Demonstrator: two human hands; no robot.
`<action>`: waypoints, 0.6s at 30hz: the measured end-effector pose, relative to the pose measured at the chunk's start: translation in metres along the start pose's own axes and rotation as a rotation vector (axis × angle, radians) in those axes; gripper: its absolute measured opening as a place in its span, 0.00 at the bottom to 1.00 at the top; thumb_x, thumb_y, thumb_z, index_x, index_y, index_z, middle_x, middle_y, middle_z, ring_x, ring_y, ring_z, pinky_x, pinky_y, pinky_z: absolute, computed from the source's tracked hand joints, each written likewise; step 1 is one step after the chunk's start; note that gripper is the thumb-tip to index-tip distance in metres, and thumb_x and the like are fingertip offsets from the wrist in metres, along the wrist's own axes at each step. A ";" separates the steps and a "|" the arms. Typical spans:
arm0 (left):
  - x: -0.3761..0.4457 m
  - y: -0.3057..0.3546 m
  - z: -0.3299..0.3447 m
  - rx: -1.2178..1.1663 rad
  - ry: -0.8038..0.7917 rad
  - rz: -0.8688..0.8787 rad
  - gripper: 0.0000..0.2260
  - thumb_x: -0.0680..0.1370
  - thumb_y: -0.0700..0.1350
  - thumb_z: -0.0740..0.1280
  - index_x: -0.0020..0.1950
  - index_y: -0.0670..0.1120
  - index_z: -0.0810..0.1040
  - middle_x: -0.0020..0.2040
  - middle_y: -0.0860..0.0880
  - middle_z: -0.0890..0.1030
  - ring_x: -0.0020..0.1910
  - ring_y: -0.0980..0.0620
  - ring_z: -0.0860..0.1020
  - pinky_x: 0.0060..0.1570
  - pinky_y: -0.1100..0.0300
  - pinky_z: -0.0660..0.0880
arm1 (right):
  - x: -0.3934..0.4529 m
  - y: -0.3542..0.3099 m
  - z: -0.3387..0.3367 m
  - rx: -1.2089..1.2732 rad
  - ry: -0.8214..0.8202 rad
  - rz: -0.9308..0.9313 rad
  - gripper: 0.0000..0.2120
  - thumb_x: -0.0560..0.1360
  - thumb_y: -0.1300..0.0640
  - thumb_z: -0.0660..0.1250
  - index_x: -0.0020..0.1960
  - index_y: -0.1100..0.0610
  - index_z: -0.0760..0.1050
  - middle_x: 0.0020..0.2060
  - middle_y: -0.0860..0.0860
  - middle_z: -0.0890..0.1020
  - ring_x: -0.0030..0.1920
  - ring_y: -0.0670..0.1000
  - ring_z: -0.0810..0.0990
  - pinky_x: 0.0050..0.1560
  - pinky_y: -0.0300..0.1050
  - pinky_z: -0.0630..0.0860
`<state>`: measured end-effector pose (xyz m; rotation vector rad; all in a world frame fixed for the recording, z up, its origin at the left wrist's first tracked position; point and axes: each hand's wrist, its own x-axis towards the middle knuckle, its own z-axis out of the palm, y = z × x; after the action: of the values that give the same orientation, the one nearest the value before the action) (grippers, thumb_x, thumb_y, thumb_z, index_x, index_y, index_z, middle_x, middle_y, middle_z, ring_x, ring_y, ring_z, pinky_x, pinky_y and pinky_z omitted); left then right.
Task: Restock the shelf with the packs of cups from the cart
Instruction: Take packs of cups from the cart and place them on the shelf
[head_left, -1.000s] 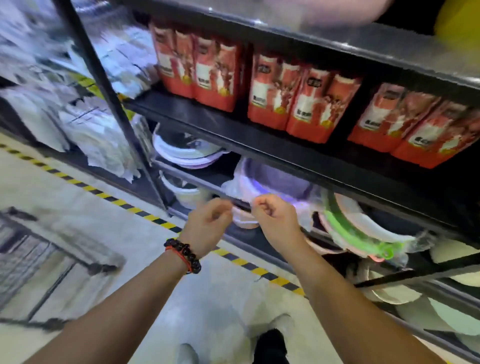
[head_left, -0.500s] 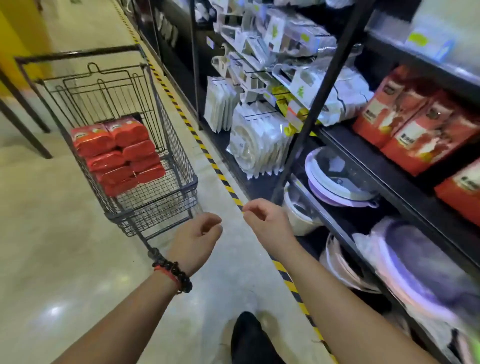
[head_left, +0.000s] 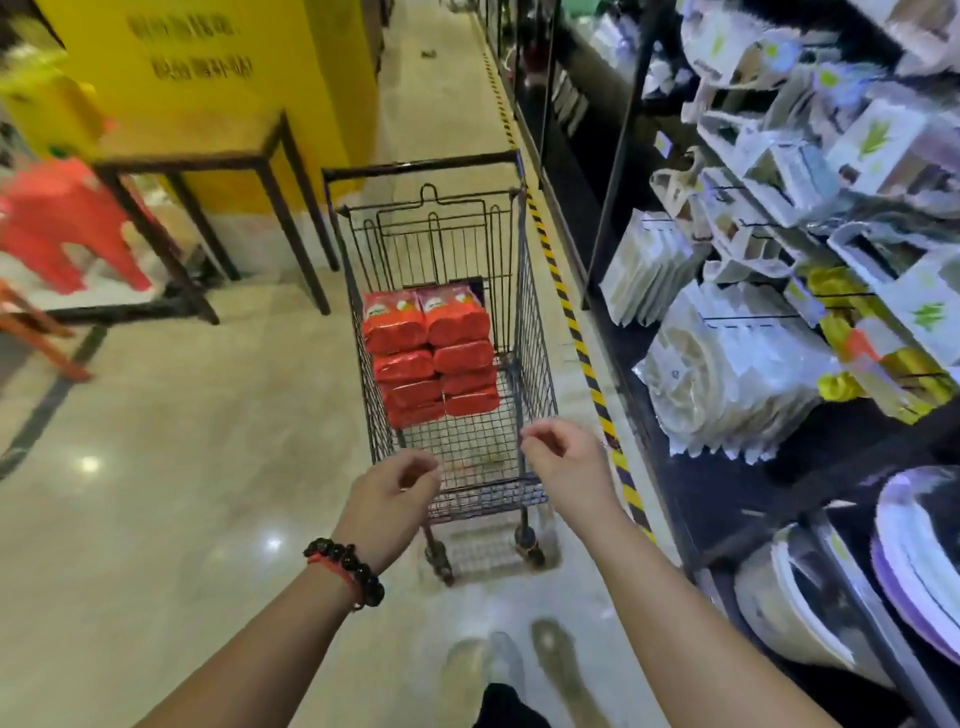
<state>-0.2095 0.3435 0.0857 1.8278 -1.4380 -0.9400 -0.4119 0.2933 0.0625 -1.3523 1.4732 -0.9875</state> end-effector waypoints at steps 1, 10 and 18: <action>0.012 0.002 -0.004 0.006 0.020 -0.011 0.08 0.78 0.44 0.67 0.42 0.57 0.79 0.42 0.57 0.82 0.41 0.61 0.79 0.38 0.67 0.70 | 0.014 -0.004 0.006 0.002 -0.021 -0.010 0.15 0.76 0.58 0.68 0.39 0.38 0.80 0.39 0.34 0.83 0.41 0.39 0.80 0.41 0.34 0.77; 0.105 0.004 -0.024 -0.075 0.108 -0.084 0.05 0.77 0.43 0.67 0.45 0.53 0.81 0.45 0.54 0.83 0.47 0.55 0.80 0.48 0.58 0.76 | 0.113 -0.027 0.049 0.000 -0.145 -0.030 0.15 0.76 0.58 0.68 0.40 0.37 0.80 0.37 0.38 0.83 0.34 0.41 0.77 0.33 0.38 0.74; 0.189 -0.014 -0.043 -0.115 0.093 -0.111 0.06 0.76 0.43 0.67 0.44 0.55 0.80 0.42 0.56 0.82 0.43 0.56 0.78 0.42 0.63 0.71 | 0.181 -0.036 0.090 -0.013 -0.173 0.015 0.11 0.76 0.61 0.68 0.43 0.45 0.81 0.35 0.42 0.81 0.33 0.36 0.77 0.31 0.31 0.73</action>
<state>-0.1377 0.1636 0.0689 1.8565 -1.2121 -0.9581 -0.3186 0.1108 0.0540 -1.3976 1.3596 -0.8303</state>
